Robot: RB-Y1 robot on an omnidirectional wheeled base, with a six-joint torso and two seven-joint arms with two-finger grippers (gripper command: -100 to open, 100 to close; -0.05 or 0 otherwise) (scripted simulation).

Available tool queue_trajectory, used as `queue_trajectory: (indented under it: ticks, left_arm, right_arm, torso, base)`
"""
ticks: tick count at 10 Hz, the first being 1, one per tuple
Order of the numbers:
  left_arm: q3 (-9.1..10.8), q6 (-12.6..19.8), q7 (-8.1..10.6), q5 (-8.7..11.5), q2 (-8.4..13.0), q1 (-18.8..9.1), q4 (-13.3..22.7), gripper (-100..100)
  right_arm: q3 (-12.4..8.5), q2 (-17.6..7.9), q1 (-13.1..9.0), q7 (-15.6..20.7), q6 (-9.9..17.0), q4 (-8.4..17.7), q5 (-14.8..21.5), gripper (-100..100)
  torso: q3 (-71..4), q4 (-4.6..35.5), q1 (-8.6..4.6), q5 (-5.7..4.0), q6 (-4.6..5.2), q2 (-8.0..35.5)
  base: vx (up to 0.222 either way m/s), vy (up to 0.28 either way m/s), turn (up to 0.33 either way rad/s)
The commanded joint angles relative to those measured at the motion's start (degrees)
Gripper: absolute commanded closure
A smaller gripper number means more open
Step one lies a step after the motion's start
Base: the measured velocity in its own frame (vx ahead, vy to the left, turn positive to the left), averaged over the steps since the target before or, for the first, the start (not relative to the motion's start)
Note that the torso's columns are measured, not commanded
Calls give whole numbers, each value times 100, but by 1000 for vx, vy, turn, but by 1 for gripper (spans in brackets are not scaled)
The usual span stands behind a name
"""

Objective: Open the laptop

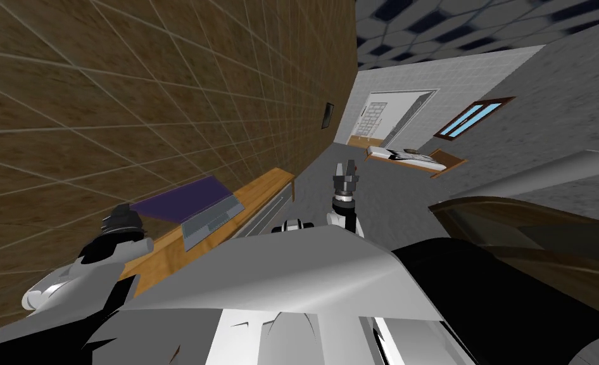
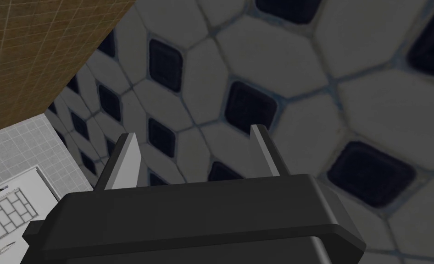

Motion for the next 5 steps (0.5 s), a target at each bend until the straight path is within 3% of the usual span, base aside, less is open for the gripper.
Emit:
queue_trajectory:
  ticks: [1, 4, 5]
  left_arm:
    - [94, 47, -125, 391, -1, 224, -173, -100]
    - [134, -82, -395, 919, 222, 682, -48, -100]
    - [134, -82, -395, 1046, 222, 650, 55, -100]
  right_arm:
    - [0, 0, 1, 0, 0, 0, 0, 0]
    - [0, 0, 1, 0, 0, 0, 0, 0]
    - [0, 0, 0, 0, 0, 0, 0, 0]
  torso:
    - [-1, 0, 0, 0, -4, -3]
    - [0, 0, -1, 0, -3, -1]
    - [0, 0, -2, -1, 4, 0]
  base:
    - [-7, 1, -8]
    - [-20, -2, -230]
    - [-21, 0, -168]
